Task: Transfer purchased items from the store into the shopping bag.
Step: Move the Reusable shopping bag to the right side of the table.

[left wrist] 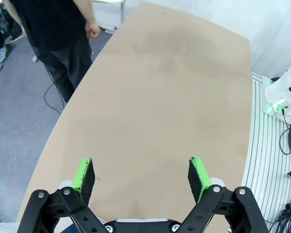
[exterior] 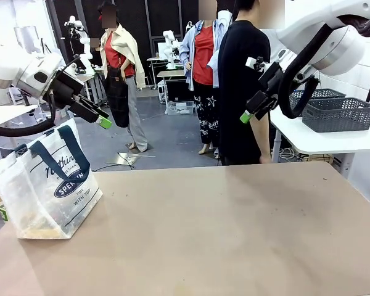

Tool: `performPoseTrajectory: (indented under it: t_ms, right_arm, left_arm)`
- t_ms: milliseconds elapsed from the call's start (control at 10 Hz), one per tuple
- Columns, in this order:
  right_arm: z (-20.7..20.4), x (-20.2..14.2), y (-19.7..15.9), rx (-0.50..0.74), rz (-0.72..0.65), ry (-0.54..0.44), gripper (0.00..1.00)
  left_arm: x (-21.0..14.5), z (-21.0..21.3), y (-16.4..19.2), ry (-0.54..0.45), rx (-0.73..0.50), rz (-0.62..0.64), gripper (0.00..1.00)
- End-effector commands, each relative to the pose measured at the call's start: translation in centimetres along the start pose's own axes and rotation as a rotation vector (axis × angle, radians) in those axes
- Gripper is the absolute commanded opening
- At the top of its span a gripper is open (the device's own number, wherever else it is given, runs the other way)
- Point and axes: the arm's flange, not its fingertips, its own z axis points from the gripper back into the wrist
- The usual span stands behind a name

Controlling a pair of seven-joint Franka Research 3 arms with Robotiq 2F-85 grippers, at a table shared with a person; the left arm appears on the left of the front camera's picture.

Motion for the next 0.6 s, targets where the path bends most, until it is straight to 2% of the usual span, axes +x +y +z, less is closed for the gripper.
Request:
performPoseTrajectory:
  t_ms: [0, 500]
  right_arm:
    - [0.19, 0.42, -0.11, 0.002, -0.011, 0.015, 1.0]
    - [0.19, 0.42, -0.11, 0.002, -0.011, 0.015, 1.0]
  left_arm:
    - [-0.05, 0.01, 0.05, -0.016, -0.006, 0.006, 1.0]
    - [-0.05, 0.01, 0.05, -0.016, -0.006, 0.006, 1.0]
